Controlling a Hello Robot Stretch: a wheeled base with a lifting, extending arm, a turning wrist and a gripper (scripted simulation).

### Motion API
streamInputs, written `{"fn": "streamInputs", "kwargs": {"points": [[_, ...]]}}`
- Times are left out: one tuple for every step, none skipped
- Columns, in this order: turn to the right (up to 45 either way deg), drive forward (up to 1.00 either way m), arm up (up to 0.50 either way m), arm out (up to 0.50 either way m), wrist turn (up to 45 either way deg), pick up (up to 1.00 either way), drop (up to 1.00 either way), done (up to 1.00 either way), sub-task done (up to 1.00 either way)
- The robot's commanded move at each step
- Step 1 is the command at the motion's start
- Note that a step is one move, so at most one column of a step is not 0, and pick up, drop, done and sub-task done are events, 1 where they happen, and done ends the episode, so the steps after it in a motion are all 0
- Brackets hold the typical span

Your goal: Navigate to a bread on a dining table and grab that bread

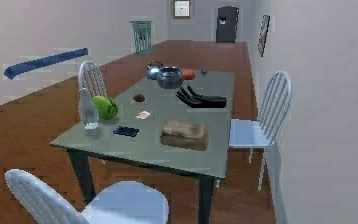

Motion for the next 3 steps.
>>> {"fn": "streamInputs", "kwargs": {"points": [[15.0, 0.0, 0.0, 0.0, 0.0, 0.0, 0.0, 0.0, 0.0], [0.0, 0.35, 0.0, 0.0, 0.0, 0.0, 0.0, 0.0, 0.0], [-45.0, 0.0, 0.0, 0.0, 0.0, 0.0, 0.0, 0.0, 0.0]]}}
